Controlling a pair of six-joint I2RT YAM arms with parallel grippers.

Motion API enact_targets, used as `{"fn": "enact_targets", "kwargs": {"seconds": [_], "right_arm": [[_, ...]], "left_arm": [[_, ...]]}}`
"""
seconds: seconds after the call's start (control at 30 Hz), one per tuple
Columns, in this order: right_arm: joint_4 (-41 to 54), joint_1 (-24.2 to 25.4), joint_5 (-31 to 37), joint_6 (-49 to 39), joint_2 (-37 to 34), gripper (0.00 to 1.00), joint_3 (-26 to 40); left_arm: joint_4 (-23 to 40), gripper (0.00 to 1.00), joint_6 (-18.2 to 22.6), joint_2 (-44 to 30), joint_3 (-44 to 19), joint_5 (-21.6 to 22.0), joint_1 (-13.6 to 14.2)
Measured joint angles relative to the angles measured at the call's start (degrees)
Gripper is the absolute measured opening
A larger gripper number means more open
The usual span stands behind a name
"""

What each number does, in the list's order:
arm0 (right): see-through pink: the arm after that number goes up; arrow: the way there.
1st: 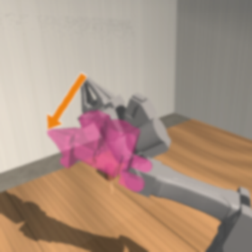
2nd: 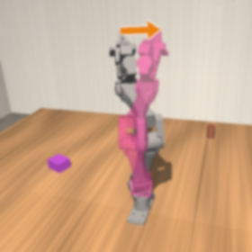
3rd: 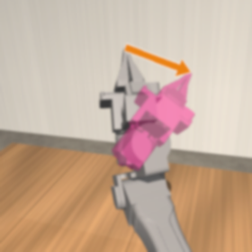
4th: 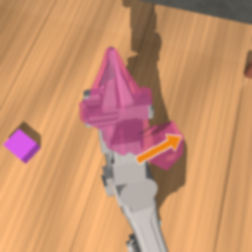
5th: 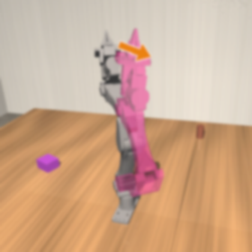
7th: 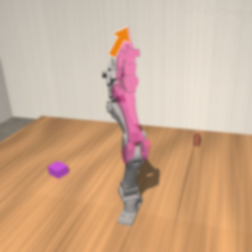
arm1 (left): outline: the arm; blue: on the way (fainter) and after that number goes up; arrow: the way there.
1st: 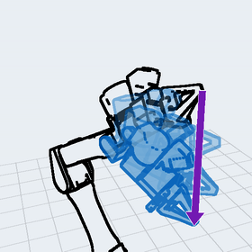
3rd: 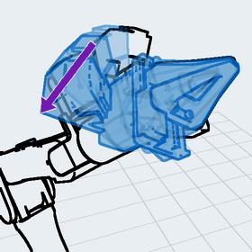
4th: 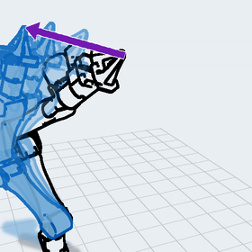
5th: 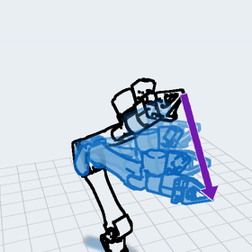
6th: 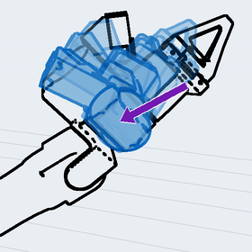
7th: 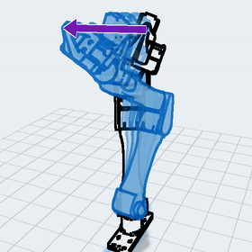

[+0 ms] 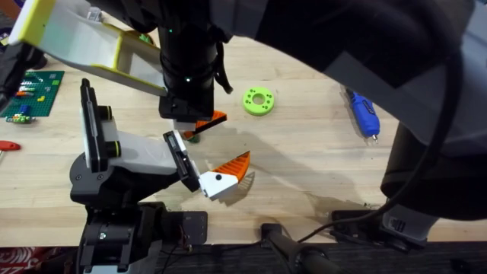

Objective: Pick up the gripper from the table and insert it into the empty holder that is missing its gripper. Then pick up a screw, insert it into the mounting hole, and use the screwdriver to tighten it. Finally, clean up the table by picking up the vegetable and placing it into the bucket.

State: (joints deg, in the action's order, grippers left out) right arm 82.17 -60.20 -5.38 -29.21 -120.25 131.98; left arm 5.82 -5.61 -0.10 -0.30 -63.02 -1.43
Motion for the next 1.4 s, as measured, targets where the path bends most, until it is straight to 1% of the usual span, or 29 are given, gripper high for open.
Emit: {"fn": "enact_targets", "kwargs": {"seconds": [1.4], "right_arm": [[1.49, 0.66, 0.04, 0.02, 0.00, 0.009, -0.02]], "left_arm": [[0.06, 0.988, -0.02, 0.00, 0.00, 0.00, 0.00]]}}
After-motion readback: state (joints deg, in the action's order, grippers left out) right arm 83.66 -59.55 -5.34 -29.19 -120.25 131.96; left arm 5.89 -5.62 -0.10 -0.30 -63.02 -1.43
